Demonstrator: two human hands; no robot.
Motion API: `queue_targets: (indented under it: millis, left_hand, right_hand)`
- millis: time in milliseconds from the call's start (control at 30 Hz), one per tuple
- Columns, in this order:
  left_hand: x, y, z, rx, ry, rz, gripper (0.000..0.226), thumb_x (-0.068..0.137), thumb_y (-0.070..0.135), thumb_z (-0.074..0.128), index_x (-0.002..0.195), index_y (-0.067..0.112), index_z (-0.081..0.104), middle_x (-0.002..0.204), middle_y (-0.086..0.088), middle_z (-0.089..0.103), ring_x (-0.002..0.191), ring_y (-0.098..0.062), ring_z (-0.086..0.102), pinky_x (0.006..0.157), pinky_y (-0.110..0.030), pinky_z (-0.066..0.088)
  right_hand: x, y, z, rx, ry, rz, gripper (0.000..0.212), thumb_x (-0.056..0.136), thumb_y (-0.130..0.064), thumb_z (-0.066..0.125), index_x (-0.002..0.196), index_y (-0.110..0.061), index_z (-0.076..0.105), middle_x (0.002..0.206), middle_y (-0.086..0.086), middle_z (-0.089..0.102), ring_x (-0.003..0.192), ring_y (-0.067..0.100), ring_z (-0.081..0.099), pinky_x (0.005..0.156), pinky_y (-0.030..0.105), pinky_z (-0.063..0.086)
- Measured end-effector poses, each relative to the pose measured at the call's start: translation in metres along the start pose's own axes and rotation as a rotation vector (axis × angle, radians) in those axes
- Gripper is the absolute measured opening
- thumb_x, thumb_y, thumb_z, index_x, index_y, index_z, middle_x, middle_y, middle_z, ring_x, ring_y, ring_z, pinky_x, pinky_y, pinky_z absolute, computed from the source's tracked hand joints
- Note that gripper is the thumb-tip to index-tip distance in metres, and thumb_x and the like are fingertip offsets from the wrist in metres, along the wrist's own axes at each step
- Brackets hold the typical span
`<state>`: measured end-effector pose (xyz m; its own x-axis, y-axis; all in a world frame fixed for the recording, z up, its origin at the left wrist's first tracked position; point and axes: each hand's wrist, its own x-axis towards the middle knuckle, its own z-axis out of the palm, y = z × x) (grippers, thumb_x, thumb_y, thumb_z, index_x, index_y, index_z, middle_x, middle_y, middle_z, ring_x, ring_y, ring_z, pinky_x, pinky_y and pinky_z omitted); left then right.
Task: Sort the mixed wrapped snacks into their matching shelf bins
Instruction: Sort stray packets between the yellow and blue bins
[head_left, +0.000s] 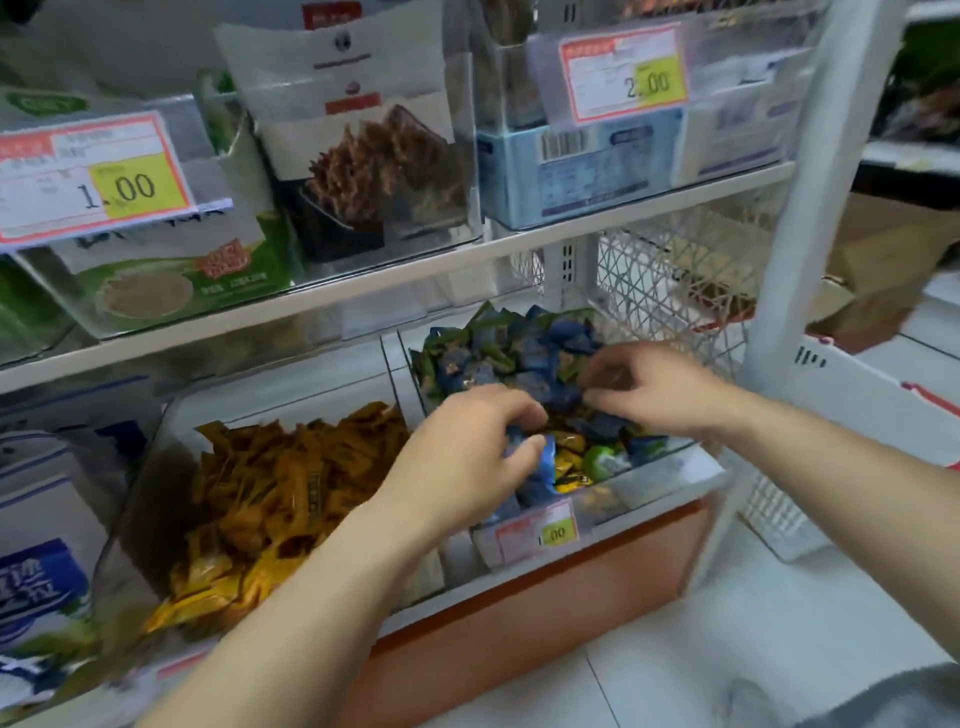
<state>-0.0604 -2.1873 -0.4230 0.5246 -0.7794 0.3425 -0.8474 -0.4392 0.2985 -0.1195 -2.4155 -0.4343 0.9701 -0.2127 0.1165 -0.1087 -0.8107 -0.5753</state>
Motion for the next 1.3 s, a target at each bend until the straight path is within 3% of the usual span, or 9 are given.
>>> queue_targets:
  millis: [100, 200, 333, 500, 667, 767, 967, 1167, 1300]
  left_hand:
    - [0.021, 0.003, 0.017, 0.143, -0.087, 0.035, 0.029, 0.089, 0.045, 0.062, 0.116, 0.034, 0.065, 0.109, 0.011, 0.067, 0.103, -0.012, 0.061, 0.083, -0.034, 0.054]
    - [0.033, -0.003, 0.028, 0.250, -0.337, -0.079, 0.039, 0.083, 0.053, 0.066, 0.119, 0.037, 0.064, 0.105, 0.006, 0.070, 0.096, -0.018, 0.064, 0.077, -0.034, 0.054]
    - [0.040, -0.013, 0.031, 0.310, -0.393, -0.097, 0.038, 0.075, 0.046, 0.071, 0.111, 0.038, 0.065, 0.096, 0.008, 0.068, 0.087, -0.017, 0.061, 0.072, -0.032, 0.054]
    - [0.042, -0.026, 0.025, 0.275, -0.472, -0.096, 0.024, 0.080, 0.047, 0.065, 0.099, 0.033, 0.071, 0.087, 0.009, 0.068, 0.079, -0.012, 0.062, 0.069, -0.034, 0.056]
    - [0.039, -0.028, 0.035, 0.351, -0.388, -0.123, 0.034, 0.084, 0.054, 0.058, 0.077, 0.024, 0.072, 0.065, 0.003, 0.063, 0.062, -0.013, 0.058, 0.051, -0.026, 0.046]
    - [0.041, -0.028, 0.037, 0.328, -0.369, -0.136, 0.027, 0.076, 0.053, 0.068, 0.092, 0.031, 0.064, 0.075, 0.009, 0.061, 0.070, -0.012, 0.058, 0.052, -0.025, 0.040]
    - [0.046, -0.025, 0.047, 0.241, -0.460, -0.110, 0.072, 0.070, 0.044, 0.074, 0.134, 0.037, 0.041, 0.111, 0.005, 0.065, 0.093, -0.020, 0.061, 0.074, -0.033, 0.054]
    - [0.058, -0.023, 0.056, 0.211, -0.517, -0.107, 0.046, 0.079, 0.044, 0.072, 0.121, 0.031, 0.058, 0.112, 0.003, 0.064, 0.093, -0.018, 0.058, 0.070, -0.028, 0.043]
    - [0.062, -0.026, 0.060, 0.199, -0.627, -0.072, 0.048, 0.084, 0.049, 0.070, 0.129, 0.037, 0.058, 0.120, 0.008, 0.064, 0.104, -0.018, 0.059, 0.083, -0.030, 0.049]
  right_hand:
    - [-0.002, 0.000, 0.015, -0.027, -0.158, -0.044, 0.019, 0.090, -0.026, 0.065, 0.108, -0.022, 0.069, 0.103, -0.003, 0.072, 0.095, 0.016, 0.066, 0.086, 0.034, 0.052]
    - [0.002, -0.004, 0.029, -0.112, -0.238, -0.051, 0.036, 0.087, -0.030, 0.067, 0.122, -0.021, 0.063, 0.117, 0.000, 0.067, 0.105, 0.019, 0.062, 0.089, 0.033, 0.049]
    - [0.011, -0.002, 0.042, -0.290, -0.360, -0.028, 0.062, 0.075, -0.045, 0.076, 0.132, -0.026, 0.056, 0.122, -0.002, 0.065, 0.103, 0.020, 0.061, 0.085, 0.030, 0.051]
    - [0.019, -0.007, 0.044, -0.534, -0.231, -0.101, 0.046, 0.072, -0.060, 0.073, 0.106, -0.030, 0.066, 0.084, -0.006, 0.062, 0.080, 0.020, 0.059, 0.067, 0.031, 0.049]
    - [0.015, 0.001, 0.033, -0.357, -0.129, -0.133, 0.023, 0.082, -0.050, 0.067, 0.095, -0.032, 0.063, 0.090, -0.005, 0.063, 0.085, 0.020, 0.058, 0.068, 0.031, 0.048]
    - [0.010, 0.008, 0.020, -0.270, 0.029, -0.126, 0.018, 0.084, -0.046, 0.067, 0.088, -0.029, 0.061, 0.079, -0.007, 0.059, 0.075, 0.019, 0.055, 0.063, 0.031, 0.043]
    - [0.004, 0.011, 0.012, -0.119, 0.228, -0.074, 0.006, 0.084, -0.032, 0.071, 0.083, -0.028, 0.066, 0.066, -0.008, 0.058, 0.062, 0.012, 0.050, 0.052, 0.024, 0.033]
    - [0.003, 0.014, 0.010, -0.114, 0.208, -0.056, 0.012, 0.083, -0.032, 0.072, 0.082, -0.022, 0.067, 0.060, -0.007, 0.052, 0.056, 0.005, 0.045, 0.052, 0.027, 0.031]
    - [0.002, 0.015, 0.006, -0.058, 0.200, -0.042, 0.015, 0.082, -0.033, 0.074, 0.078, -0.022, 0.065, 0.058, -0.006, 0.055, 0.053, 0.002, 0.047, 0.047, 0.019, 0.028]
